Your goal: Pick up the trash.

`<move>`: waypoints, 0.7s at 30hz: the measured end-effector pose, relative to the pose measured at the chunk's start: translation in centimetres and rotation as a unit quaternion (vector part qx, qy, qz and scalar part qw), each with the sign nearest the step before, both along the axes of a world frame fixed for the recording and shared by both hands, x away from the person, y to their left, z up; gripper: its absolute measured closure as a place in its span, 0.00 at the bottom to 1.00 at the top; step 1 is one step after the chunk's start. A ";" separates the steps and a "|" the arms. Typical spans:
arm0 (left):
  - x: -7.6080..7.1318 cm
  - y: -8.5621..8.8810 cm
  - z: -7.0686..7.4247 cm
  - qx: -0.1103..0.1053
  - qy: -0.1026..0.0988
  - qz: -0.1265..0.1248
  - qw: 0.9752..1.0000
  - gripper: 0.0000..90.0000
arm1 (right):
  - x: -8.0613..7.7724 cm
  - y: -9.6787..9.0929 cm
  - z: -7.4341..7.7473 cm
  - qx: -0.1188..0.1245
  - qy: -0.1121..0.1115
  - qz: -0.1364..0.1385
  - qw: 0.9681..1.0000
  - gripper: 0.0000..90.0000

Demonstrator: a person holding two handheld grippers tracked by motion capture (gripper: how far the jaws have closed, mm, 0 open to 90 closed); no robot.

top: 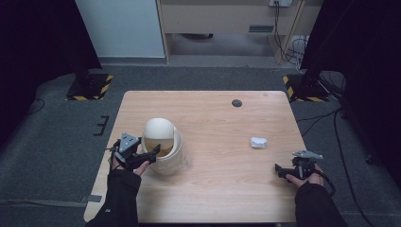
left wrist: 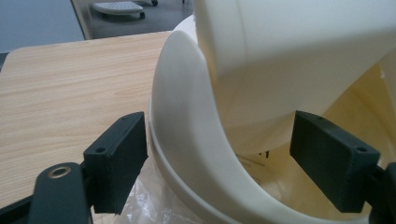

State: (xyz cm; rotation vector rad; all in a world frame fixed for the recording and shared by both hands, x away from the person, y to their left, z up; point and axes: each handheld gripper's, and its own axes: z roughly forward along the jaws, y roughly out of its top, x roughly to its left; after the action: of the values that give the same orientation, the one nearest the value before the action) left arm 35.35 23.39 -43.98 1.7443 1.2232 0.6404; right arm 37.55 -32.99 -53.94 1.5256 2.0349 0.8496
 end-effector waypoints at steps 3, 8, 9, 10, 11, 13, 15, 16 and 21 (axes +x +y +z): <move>0.2 0.0 -0.1 -0.006 -0.010 0.008 1.000 0.21 | 0.0 0.0 0.0 0.000 0.000 -0.001 1.000 0.01; -0.1 0.0 0.0 -0.015 -0.019 0.006 1.000 0.20 | 0.0 0.1 0.0 0.001 0.001 -0.003 1.000 0.01; -0.2 0.1 0.1 -0.015 -0.021 0.005 1.000 0.20 | 0.0 0.1 0.0 0.000 0.000 -0.002 1.000 0.01; -0.2 0.1 0.1 -0.015 -0.021 0.005 1.000 0.20 | 0.0 0.1 0.0 0.000 0.000 -0.002 1.000 0.01; -0.5 0.0 0.2 -0.015 -0.021 0.002 1.000 0.20 | 0.0 0.1 0.0 0.001 0.000 -0.002 1.000 0.01; -0.9 0.0 0.3 -0.013 -0.021 -0.003 1.000 0.20 | -0.1 0.1 0.0 0.002 0.001 -0.001 1.000 0.03; -1.3 0.1 0.4 -0.010 -0.021 -0.007 1.000 0.20 | -0.1 0.1 0.1 0.002 0.001 0.006 1.000 0.06; -1.3 0.1 0.4 -0.010 -0.021 -0.007 1.000 0.20 | -0.1 0.1 0.1 0.002 0.001 0.006 1.000 0.06; -2.5 0.9 0.9 -0.001 -0.025 -0.012 1.000 0.19 | 0.0 0.0 0.6 0.000 0.007 0.015 1.000 0.17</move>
State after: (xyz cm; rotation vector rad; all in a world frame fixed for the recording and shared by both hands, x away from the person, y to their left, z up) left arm 32.82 24.32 -43.04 1.7288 1.1669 0.6630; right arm 37.57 -33.01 -53.38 1.5075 2.0731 0.8526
